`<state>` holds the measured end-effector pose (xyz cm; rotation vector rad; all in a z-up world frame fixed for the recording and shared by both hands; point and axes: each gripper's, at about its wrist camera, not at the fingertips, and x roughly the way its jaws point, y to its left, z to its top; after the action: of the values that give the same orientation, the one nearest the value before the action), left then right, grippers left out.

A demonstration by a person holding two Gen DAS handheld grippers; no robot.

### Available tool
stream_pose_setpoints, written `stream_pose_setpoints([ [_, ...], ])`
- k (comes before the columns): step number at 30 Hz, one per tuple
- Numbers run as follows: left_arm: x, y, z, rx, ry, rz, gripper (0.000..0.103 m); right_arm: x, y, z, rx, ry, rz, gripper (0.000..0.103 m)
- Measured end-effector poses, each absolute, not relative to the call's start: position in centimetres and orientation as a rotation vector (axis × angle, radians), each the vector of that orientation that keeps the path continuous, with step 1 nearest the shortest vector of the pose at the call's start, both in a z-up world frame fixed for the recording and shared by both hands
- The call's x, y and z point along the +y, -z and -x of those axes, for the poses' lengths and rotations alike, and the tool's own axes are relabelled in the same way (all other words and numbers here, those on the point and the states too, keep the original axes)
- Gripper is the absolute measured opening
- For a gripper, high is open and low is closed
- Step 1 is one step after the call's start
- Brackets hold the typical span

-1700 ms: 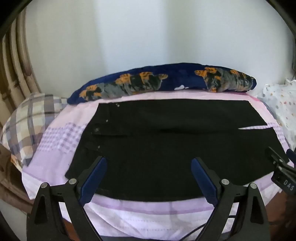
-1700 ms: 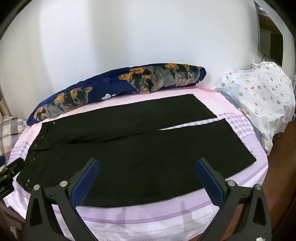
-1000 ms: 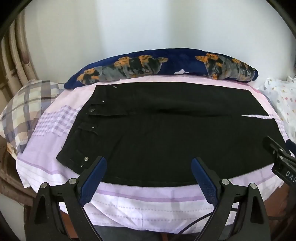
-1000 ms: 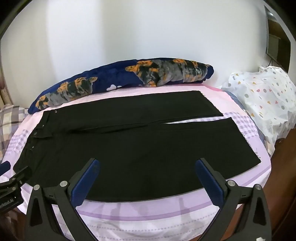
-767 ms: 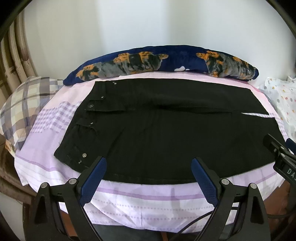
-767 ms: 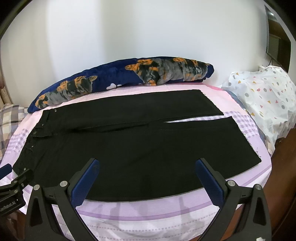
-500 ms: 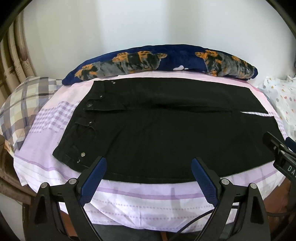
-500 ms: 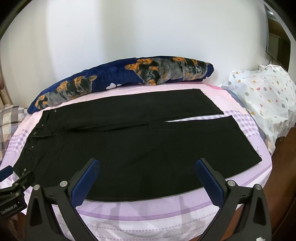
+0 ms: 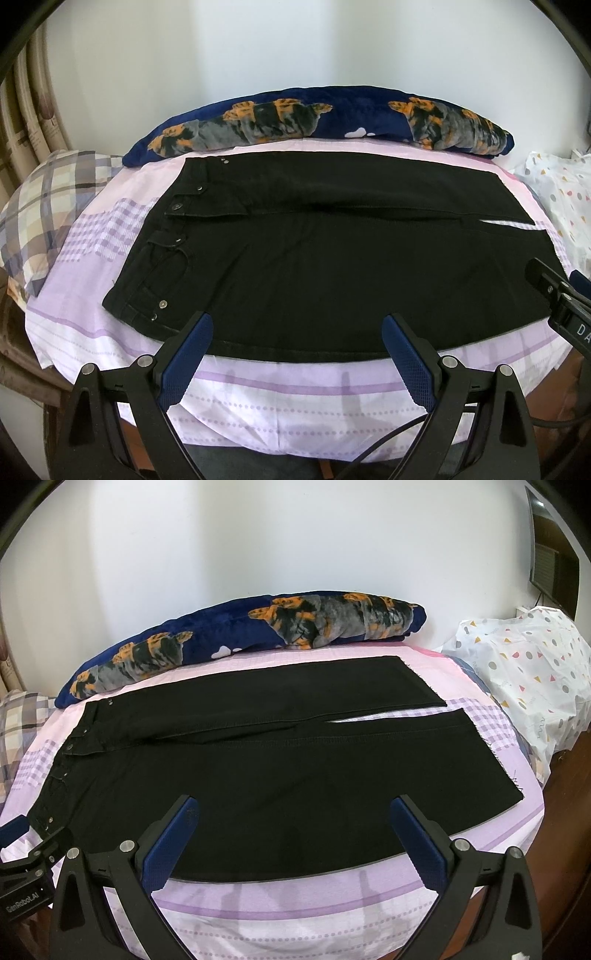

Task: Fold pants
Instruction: 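Move both grippers, open, toward the waistband of the black pants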

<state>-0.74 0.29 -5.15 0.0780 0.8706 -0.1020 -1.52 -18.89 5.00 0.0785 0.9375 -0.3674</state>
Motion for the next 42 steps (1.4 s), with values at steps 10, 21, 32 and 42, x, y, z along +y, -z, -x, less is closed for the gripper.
stream_pose_setpoints([
  [10, 0.32, 5.56, 1.05, 0.871, 0.104, -0.080, 0.093, -18.93, -5.01, 1.54, 0.938, 0.367, -0.080, 0.103],
  [21, 0.32, 5.51, 0.99, 0.871, 0.105, -0.080, 0.093, -18.88, -4.92, 1.64, 0.939, 0.366, -0.082, 0.103],
  [32, 0.27, 5.49, 0.95, 0.874, 0.104, -0.080, 0.093, -18.94, -4.97, 1.55, 0.941, 0.367, -0.084, 0.103],
  [42, 0.26, 5.56, 0.99, 0.874, 0.106, -0.079, 0.093, -18.92, -4.99, 1.50, 0.942, 0.367, -0.084, 0.103],
])
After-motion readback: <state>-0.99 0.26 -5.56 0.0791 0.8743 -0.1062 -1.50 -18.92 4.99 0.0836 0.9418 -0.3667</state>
